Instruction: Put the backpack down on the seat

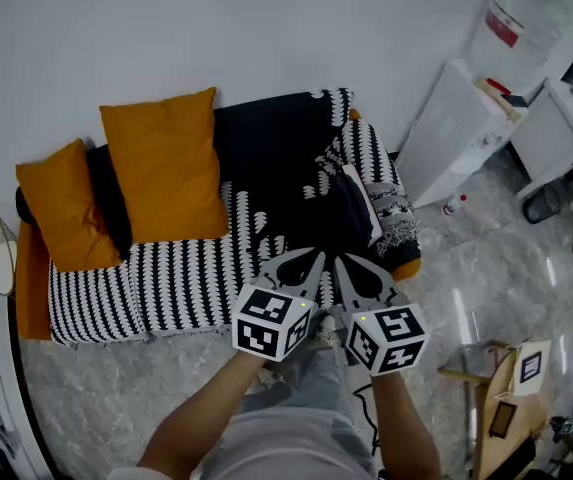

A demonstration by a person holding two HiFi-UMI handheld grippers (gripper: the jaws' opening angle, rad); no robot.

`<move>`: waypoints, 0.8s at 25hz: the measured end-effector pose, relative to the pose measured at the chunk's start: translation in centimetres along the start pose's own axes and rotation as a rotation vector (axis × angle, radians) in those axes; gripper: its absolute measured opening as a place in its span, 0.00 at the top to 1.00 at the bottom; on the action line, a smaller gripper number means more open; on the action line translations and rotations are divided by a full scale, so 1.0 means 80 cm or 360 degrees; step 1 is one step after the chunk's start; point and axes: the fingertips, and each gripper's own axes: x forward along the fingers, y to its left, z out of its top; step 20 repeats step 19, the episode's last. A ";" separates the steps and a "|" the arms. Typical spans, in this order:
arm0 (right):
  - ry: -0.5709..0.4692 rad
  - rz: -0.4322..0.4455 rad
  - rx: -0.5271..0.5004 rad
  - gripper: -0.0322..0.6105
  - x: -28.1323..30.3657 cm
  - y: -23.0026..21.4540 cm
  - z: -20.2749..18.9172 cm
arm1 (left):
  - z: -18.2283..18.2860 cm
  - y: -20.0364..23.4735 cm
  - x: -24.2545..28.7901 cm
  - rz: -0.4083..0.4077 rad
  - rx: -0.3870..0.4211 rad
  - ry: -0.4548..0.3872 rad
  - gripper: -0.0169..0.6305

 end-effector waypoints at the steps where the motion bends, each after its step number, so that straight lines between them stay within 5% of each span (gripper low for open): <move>1: -0.0006 -0.0004 0.0000 0.95 -0.002 0.002 0.000 | -0.001 -0.001 -0.002 0.0000 0.0007 0.0000 0.96; 20: -0.0005 -0.0043 -0.0011 0.95 -0.016 0.010 -0.005 | -0.006 -0.015 -0.015 -0.0031 0.0041 -0.0009 0.97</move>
